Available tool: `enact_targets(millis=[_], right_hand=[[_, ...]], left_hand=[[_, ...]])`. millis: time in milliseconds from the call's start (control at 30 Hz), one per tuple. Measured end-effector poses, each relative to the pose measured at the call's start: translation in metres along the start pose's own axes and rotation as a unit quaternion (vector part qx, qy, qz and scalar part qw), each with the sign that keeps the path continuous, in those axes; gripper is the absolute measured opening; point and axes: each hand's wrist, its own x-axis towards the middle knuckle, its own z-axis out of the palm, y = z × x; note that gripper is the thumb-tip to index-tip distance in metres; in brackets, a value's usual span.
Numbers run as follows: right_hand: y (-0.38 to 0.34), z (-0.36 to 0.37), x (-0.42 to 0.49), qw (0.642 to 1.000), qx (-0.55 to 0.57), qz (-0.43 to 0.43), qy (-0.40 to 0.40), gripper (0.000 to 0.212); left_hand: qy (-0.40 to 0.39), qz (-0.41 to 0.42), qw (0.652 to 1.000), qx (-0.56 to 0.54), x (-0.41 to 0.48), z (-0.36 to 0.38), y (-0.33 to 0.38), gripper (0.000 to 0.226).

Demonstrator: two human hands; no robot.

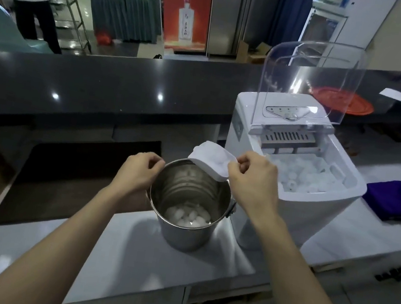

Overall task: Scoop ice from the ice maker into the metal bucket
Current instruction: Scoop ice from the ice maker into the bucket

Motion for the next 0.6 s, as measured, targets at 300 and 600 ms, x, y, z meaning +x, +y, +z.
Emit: enact_targets(millis=[300, 600], right_hand=[[0.008, 0.045, -0.017, 0.997, -0.036, 0.039, -0.053, 0.012], [0.007, 0.061, -0.019, 0.996, -0.05, 0.034, -0.071, 0.011]], left_hand=[[-0.044, 0.059, 0.997, 0.011, 0.003, -0.002, -0.002, 0.023], [0.011, 0.111, 0.994, 0.004, -0.002, -0.002, -0.006, 0.019]])
